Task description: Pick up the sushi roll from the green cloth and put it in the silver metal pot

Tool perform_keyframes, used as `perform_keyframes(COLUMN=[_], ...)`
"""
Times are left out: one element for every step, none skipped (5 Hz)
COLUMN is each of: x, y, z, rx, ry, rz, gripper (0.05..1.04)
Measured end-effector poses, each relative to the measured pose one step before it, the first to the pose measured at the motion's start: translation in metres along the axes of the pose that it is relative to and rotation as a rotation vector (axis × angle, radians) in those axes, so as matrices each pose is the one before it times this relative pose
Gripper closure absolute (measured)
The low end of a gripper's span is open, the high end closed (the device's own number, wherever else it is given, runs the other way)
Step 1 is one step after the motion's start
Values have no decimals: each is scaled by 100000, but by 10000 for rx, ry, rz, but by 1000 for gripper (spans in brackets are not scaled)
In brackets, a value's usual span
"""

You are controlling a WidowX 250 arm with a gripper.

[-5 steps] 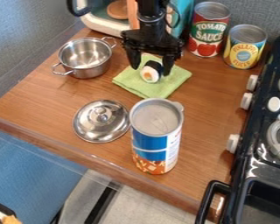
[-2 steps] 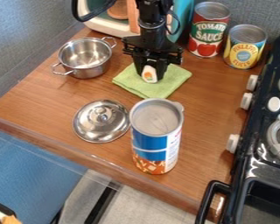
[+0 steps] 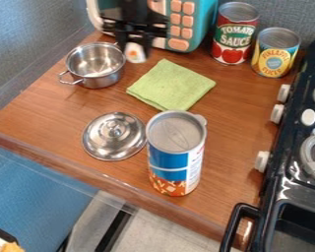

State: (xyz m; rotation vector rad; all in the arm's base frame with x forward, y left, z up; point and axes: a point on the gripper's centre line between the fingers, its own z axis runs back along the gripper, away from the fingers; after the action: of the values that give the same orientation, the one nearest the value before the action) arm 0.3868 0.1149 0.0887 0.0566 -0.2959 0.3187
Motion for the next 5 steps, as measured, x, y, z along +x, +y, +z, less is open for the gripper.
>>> perform_keyframes(x=[709,-267,-7,-222,254], y=[3143,2297,117,-90,-600], z=[277,-1038,87,67,910], rx=[487,212,-1,-25,-498], ry=[-91,436,48,168,191], rz=[424,495,-250,-164,-815], gripper=[589,512,211,65,72])
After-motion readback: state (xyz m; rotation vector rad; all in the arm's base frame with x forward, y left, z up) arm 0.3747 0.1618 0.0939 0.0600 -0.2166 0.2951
